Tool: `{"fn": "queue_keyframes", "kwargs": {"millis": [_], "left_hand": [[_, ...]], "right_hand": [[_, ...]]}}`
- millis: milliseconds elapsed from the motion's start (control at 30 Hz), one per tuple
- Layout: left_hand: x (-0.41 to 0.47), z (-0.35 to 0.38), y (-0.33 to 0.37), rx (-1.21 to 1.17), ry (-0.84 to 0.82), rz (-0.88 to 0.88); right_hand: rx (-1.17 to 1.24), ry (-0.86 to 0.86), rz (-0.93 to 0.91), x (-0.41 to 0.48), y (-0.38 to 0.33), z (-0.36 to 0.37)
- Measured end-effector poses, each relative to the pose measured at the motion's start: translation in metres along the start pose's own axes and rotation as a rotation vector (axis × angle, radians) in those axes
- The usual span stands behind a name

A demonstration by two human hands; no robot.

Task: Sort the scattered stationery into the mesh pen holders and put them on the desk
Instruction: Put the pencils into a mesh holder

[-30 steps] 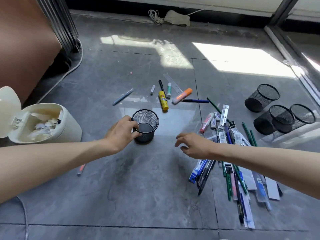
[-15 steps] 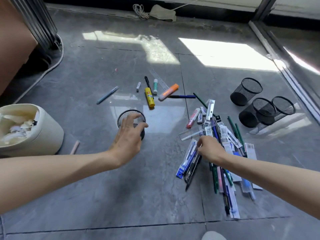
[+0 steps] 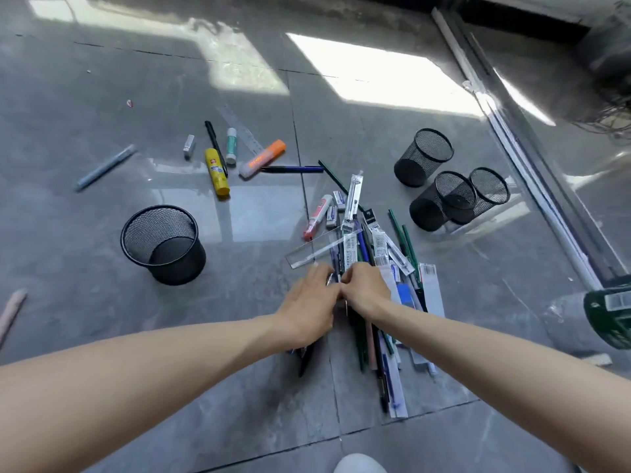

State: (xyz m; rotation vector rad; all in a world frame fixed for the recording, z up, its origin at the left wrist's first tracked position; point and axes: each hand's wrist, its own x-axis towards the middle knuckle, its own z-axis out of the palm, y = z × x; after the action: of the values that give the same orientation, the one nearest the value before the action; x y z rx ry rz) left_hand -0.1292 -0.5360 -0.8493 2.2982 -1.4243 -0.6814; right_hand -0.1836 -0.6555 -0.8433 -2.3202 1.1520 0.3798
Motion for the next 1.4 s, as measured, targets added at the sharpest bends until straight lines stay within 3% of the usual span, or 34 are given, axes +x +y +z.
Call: {"fn": "queue_keyframes", "kwargs": {"millis": [333,533,667,833,967,1200,1400], "left_hand": [[0.022,0.008,-0.027,-0.023,0.187,-0.047],[0.020,0.000,-0.026,-0.055,0.226,-0.075],[0.017,0.005,-0.021,-0.029,0.225,-0.064],[0.019,0.014,-0.013,-0.012,0.203,0.013],[0.027,0.024,-0.004,0.016,0.227,0.000],[0.039,0.026,0.015,-0.059,0.229,-0.049],[0.046,0.025,0.020,0.025,0.126,0.043]], "right_hand": [[0.118,-0.065,-0.141,-0.001,0.009,-0.002],[0.034,0.222,0.020,0.009,0.039,-0.030],[0.075,0.320,0.123,0.035,0.054,-0.054],[0.041,0.118,0.302,0.072,0.058,-0.069],[0.064,0.087,0.204,0.086,0.059,-0.067],[0.353,0.149,0.041,0.092,0.059,-0.068],[0.273,-0.046,-0.007,0.084,0.063,-0.070]]}}
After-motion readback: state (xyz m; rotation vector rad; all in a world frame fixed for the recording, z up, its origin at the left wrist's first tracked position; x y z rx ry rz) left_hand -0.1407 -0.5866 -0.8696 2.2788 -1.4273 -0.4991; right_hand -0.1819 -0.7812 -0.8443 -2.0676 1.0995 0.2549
